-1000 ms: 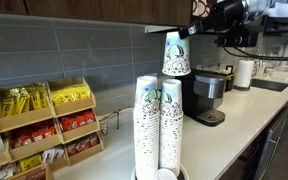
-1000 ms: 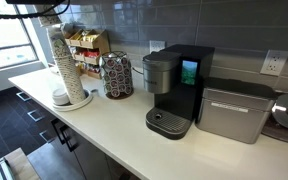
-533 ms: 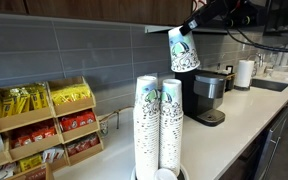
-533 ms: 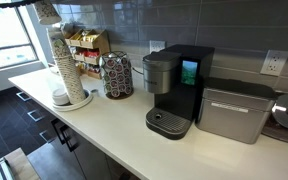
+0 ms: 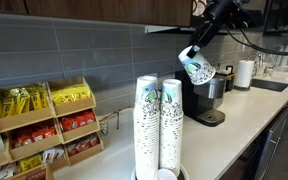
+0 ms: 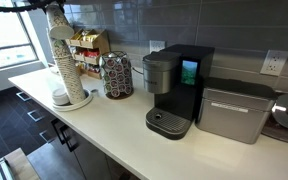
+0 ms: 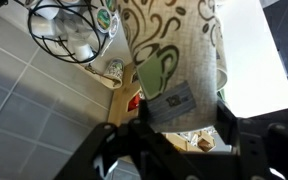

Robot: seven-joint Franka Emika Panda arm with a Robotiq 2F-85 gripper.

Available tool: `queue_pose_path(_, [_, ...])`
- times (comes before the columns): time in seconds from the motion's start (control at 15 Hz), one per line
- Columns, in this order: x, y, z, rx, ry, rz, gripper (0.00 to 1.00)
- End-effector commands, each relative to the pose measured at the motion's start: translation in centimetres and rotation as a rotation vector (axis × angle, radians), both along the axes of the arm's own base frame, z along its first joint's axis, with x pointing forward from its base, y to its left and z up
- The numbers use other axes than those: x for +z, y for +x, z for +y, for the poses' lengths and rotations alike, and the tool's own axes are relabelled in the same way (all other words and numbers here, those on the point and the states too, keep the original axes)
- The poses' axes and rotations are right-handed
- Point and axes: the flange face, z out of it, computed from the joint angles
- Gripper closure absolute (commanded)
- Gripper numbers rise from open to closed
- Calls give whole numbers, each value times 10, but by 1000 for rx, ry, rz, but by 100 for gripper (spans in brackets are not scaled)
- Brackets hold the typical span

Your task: Pick up one paper cup from the right stack and put it the right way up on the kitchen counter

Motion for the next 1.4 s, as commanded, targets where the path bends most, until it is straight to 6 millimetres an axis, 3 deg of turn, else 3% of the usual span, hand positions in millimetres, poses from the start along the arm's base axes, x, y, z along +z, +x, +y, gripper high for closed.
queue_pose_path(0.0, [0, 3, 1, 3, 4, 0, 35])
queue_pose_path(0.33, [5, -1, 3, 13, 10, -12, 35])
queue_pose_path(0.4, [5, -1, 3, 13, 10, -12, 60])
queue_pose_path(0.47, [-4, 5, -7, -38, -37, 10, 60])
queue_pose_path(0.8, [-104, 12, -85, -165, -304, 142, 60])
queue_pose_path(1.0, [-169, 11, -112, -164, -341, 256, 60])
queue_pose_path(1.13, [-206, 9, -117, -136, -317, 324, 60])
queue_pose_path(1.2, [-221, 8, -117, -111, -313, 358, 60])
queue_pose_path(1.27, [-197, 13, -116, -149, -313, 335, 35])
queue_pose_path(1.33, [-211, 11, -117, -137, -312, 360, 35])
